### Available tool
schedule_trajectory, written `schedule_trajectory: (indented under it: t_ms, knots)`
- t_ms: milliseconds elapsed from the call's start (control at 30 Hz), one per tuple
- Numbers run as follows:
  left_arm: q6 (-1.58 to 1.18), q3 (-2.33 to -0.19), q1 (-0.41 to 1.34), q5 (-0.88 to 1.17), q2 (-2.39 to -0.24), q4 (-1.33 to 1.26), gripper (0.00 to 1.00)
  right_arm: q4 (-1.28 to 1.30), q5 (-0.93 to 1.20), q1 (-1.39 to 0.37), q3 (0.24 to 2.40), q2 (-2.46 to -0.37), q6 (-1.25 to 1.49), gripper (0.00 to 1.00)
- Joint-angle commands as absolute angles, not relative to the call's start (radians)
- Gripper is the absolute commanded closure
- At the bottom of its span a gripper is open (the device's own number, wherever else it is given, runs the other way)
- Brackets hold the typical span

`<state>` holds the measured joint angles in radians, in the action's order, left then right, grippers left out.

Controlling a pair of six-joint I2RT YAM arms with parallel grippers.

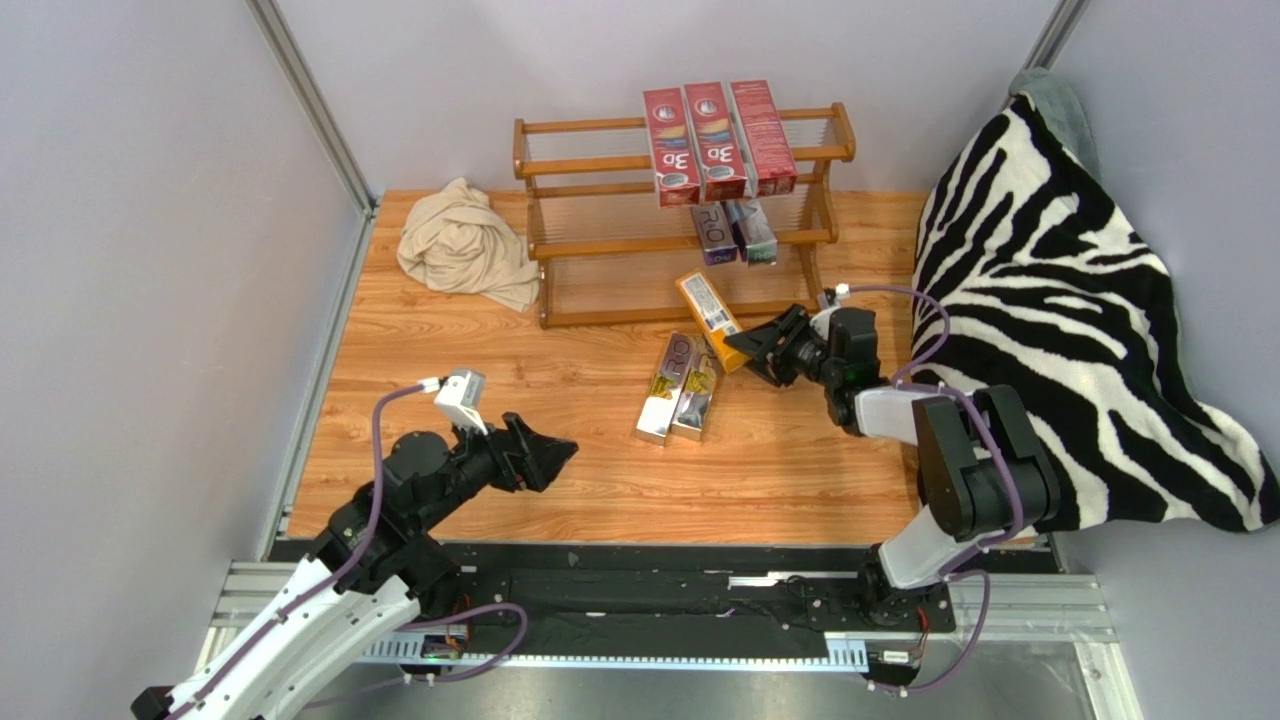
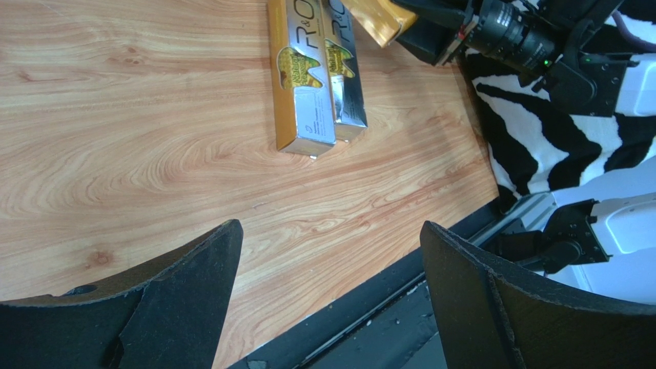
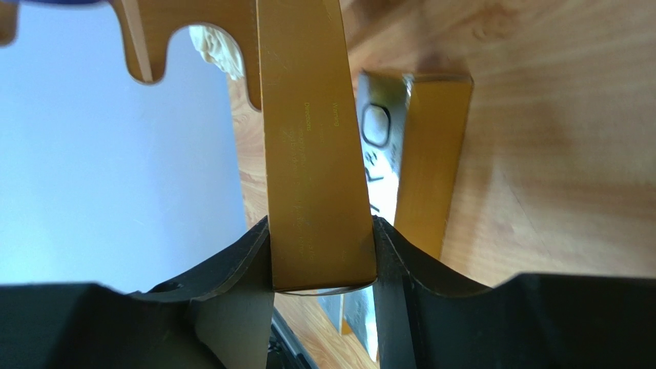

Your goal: Place and organize the toothpastes onto the shelf

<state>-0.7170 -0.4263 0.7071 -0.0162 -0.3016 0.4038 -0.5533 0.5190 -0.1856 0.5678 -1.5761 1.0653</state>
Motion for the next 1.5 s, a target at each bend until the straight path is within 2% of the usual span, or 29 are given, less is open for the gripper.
schedule_trajectory:
  t_ms: [0, 267, 500, 700, 1067, 1367, 1467]
  knots:
    - [-0.729, -0.413, 0.709, -0.006, -0.279, 0.377, 0.06, -0.686, 0.577, -0.16, 0.666, -1.621, 1.121, 0.79]
    - [-0.73, -0.396, 0.71, -0.006, -0.264, 0.365, 0.06, -0.834, 0.5, -0.135, 0.735, -1.782, 1.264, 0.79]
    - [-0.736, -0.388, 0.709, 0.015, -0.25, 0.367, 0.06, -1.138, 0.43, -0.133, 0.772, -1.966, 1.439, 0.79]
    - [-0.735, -0.379, 0.709, 0.021, -0.244, 0.359, 0.06, -1.21, 0.399, -0.133, 0.816, -2.062, 1.5, 0.79]
    - [-0.747, -0.35, 0.71, 0.038, -0.245, 0.305, 0.07, -1.031, 0.321, -0.138, 0.868, -2.049, 1.448, 0.77]
    - [-0.762, -0.341, 0.709, 0.057, -0.239, 0.296, 0.08, -1.014, 0.267, -0.167, 0.873, -2.075, 1.44, 0.66]
    - [-0.762, -0.337, 0.709, 0.057, -0.23, 0.301, 0.08, -0.953, 0.265, -0.176, 0.882, -2.066, 1.424, 0.58]
